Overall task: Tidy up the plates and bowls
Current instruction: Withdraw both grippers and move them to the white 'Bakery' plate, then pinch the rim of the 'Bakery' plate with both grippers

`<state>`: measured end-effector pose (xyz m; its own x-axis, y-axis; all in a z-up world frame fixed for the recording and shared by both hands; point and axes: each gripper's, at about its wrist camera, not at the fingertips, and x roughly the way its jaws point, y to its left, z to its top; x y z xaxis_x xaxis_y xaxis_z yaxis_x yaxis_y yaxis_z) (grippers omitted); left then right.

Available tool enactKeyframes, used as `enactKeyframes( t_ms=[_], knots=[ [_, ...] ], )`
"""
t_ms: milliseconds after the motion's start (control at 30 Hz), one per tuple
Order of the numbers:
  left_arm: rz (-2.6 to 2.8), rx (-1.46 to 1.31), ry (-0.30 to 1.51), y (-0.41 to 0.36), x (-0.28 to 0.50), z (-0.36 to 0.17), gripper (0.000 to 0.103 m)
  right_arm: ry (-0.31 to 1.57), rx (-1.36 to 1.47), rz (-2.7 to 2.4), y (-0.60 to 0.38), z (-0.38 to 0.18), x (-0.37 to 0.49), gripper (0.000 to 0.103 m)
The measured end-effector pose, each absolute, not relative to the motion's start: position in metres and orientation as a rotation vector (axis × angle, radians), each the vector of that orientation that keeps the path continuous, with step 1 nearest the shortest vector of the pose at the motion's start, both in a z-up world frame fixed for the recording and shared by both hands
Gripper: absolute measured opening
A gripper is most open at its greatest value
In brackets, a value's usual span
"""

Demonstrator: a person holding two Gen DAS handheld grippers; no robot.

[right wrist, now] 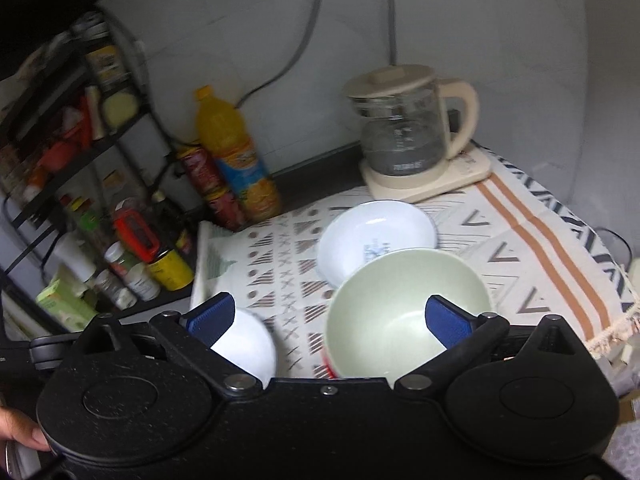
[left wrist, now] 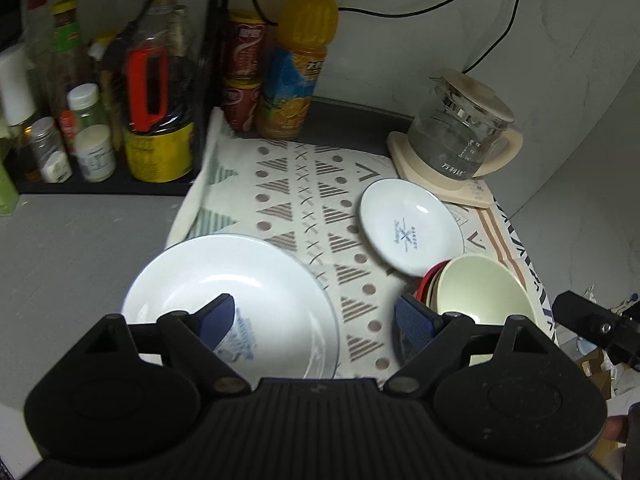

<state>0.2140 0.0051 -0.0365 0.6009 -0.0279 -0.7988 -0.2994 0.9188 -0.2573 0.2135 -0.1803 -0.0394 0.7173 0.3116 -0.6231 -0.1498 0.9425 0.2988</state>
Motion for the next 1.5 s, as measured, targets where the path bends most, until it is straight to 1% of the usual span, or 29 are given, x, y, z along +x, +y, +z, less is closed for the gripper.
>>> enactKeyframes(
  t_ms=[333, 533, 700, 833, 1200, 1267, 1367, 1500],
  knots=[
    [0.095, -0.398, 0.945, -0.003, 0.280, -0.051, 0.086, 0.758, 0.279, 0.170, -0.199, -0.052, 0.265, 0.101],
    [0.053, -0.388, 0.967, -0.005, 0.317, -0.065, 0.086, 0.784, 0.303, 0.127, -0.206, -0.062, 0.301, 0.093],
    [0.021, -0.385, 0.996, -0.006, 0.348, -0.079, 0.085, 0.826, 0.318, 0.096, -0.206, -0.076, 0.331, 0.090],
    [0.003, -0.381, 1.027, -0.006, 0.370, -0.091, 0.084, 0.871, 0.346, 0.081, -0.207, -0.090, 0.354, 0.080],
    [-0.049, -0.375, 1.096, -0.008, 0.419, -0.123, 0.083, 0.948, 0.374, 0.014, -0.214, -0.117, 0.397, 0.078],
    [-0.056, -0.372, 1.113, -0.009, 0.426, -0.130, 0.081, 0.969, 0.385, 0.009, -0.216, -0.123, 0.404, 0.070],
    [-0.060, -0.377, 1.141, -0.009, 0.436, -0.140, 0.077, 1.013, 0.389, -0.010, -0.218, -0.134, 0.413, 0.066],
    [-0.070, -0.390, 1.174, -0.009, 0.445, -0.153, 0.072, 1.074, 0.400, -0.002, -0.217, -0.147, 0.425, 0.065]
  ],
)
